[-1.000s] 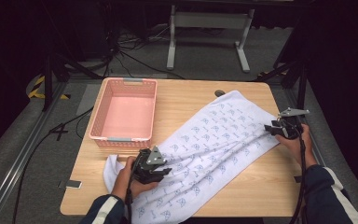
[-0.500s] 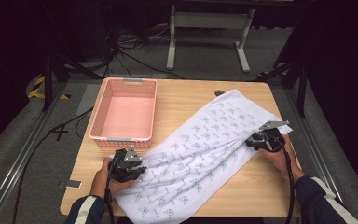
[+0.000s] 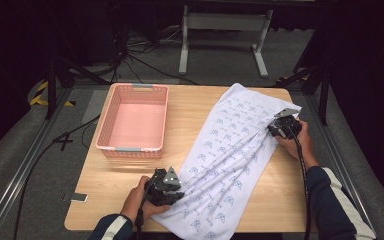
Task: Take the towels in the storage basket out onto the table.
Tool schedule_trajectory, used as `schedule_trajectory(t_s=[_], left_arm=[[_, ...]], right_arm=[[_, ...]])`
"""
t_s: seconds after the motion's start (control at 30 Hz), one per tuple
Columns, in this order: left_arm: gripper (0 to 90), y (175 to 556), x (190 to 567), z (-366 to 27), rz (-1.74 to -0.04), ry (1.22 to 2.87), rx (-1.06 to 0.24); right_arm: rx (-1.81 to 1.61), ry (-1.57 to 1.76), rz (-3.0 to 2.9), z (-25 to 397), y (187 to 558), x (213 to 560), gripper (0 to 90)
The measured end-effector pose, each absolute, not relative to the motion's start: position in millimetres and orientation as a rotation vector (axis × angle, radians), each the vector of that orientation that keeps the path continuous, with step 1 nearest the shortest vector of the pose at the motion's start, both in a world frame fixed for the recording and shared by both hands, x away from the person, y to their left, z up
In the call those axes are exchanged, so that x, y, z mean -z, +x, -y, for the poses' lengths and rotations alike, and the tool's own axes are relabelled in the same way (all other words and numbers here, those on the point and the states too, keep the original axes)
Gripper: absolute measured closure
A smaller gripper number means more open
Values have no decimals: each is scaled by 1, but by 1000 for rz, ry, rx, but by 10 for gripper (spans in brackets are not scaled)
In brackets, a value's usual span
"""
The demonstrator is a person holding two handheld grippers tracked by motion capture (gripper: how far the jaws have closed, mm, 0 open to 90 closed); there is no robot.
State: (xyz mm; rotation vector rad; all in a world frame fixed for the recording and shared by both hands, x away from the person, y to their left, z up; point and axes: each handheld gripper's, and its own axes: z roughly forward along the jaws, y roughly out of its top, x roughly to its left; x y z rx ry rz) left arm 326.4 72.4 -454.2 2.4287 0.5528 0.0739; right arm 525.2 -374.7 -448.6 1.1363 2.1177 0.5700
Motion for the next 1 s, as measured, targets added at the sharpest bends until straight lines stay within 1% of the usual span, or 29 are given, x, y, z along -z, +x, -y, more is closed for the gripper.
schedule_trajectory(t_s=[0.03,0.07,0.1,0.17,0.23,0.3,0.33,0.4,0.43,0.47,0.57,0.67,0.7,0.73,0.8,0.87,1.0], left_arm=[[696,326,454,-72,-553,2429,-74],[696,323,453,-66,-511,2436,-44],[697,321,452,-63,-493,2433,-46],[672,322,447,-59,-494,2398,-54],[634,328,442,-59,-492,2387,-113],[633,335,440,-58,-499,2379,-167],[635,345,440,-57,-518,2383,-212],[643,354,444,-55,-525,2399,-242],[646,354,444,-55,-525,2399,-242],[655,359,447,-54,-542,2402,-231],[660,370,452,-51,-526,2418,-215],[665,372,451,-50,-524,2446,-233],[670,375,451,-50,-529,2453,-219],[673,378,452,-50,-530,2481,-223],[689,380,453,-50,-516,2480,-222],[707,381,452,-49,-529,2486,-177],[789,381,450,-49,-538,2520,-190]], right_arm=[[-570,1136,-2118,375,525,449,474],[-568,1139,-2121,376,524,448,462],[-640,1196,-2134,378,519,445,439],[-726,1190,-2164,379,504,437,441],[-822,1150,-2215,374,481,428,448],[-877,1103,-2291,365,454,426,464],[-884,1032,-2351,355,429,429,477],[-911,972,-2411,344,406,434,473],[-911,972,-2411,344,406,434,473],[-924,869,-2463,330,384,439,479],[-951,832,-2500,320,374,443,476],[-895,829,-2552,314,372,452,477],[-921,839,-2544,316,372,453,476],[-921,858,-2545,320,372,453,466],[-908,898,-2547,329,371,452,466],[-899,951,-2550,340,370,451,469],[-838,1037,-2518,363,367,447,491]])
